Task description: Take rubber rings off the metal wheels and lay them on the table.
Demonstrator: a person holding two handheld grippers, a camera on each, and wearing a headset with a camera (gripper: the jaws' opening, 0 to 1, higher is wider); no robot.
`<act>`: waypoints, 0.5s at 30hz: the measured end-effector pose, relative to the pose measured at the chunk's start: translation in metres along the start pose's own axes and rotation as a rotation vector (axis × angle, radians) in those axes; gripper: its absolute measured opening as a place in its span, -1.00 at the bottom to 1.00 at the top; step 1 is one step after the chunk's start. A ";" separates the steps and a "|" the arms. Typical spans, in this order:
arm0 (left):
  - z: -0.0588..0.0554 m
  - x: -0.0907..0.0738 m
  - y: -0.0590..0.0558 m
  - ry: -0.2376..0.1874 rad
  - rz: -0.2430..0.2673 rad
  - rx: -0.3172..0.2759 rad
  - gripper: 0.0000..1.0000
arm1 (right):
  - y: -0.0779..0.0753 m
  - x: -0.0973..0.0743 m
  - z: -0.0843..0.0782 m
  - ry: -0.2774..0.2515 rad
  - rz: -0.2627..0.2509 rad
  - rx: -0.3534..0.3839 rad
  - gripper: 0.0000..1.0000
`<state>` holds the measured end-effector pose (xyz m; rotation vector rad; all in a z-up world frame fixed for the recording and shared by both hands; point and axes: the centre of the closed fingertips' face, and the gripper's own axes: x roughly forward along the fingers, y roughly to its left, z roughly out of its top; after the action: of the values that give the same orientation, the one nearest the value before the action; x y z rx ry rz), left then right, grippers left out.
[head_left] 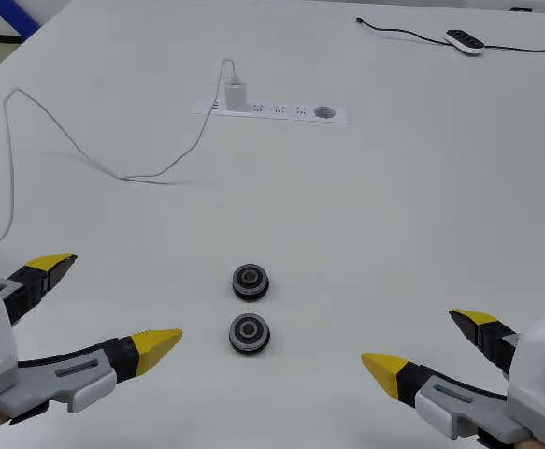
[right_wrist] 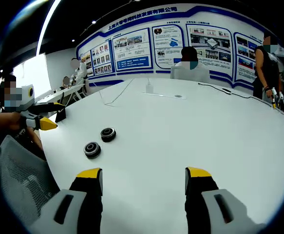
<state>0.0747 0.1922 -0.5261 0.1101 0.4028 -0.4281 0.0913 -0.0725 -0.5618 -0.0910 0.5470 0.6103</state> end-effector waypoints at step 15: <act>0.007 0.027 -0.027 0.010 -0.112 0.045 0.56 | 0.008 0.003 0.002 -0.004 0.046 0.046 0.34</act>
<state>0.0884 0.1555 -0.5310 0.1341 0.4101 -0.5475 0.0901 -0.0640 -0.5615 -0.0342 0.5602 0.6421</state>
